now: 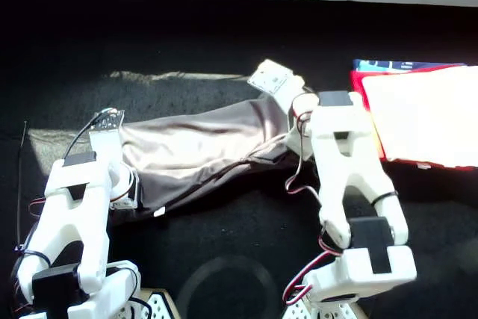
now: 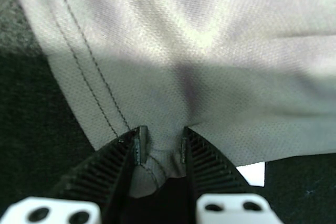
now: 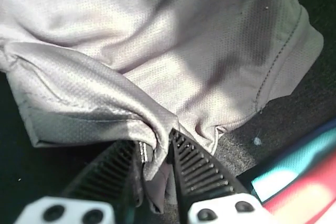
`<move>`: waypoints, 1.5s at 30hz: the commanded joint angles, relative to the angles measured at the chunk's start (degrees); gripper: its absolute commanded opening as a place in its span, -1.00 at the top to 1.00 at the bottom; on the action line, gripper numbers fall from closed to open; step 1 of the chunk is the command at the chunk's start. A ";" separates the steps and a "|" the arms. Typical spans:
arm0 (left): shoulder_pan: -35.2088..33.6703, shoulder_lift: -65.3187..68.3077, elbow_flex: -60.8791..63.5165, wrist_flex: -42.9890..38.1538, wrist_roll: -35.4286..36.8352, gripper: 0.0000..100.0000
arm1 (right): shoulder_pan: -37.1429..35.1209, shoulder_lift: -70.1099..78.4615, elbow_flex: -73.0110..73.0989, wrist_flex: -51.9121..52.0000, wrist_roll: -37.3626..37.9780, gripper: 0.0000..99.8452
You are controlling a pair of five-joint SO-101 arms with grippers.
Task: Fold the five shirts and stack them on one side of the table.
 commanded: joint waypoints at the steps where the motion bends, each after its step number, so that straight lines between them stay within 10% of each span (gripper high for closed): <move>1: -0.75 -0.13 -0.13 -1.41 0.53 0.74 | -0.40 5.93 -9.98 0.40 -2.11 0.98; 8: -0.75 -0.13 -0.13 -1.41 0.53 0.74 | -0.40 17.19 -22.64 0.13 -15.12 0.61; 18: -0.75 -0.13 -0.13 -1.41 0.53 0.74 | 2.42 20.44 -38.20 7.16 -31.21 0.59; 27: -0.75 -0.13 -0.13 -1.41 0.53 0.74 | -2.15 20.53 -50.15 29.23 -31.21 0.98; 45: -0.75 -0.13 -0.13 -1.41 0.53 0.74 | -25.80 30.64 -47.16 25.01 -34.90 0.99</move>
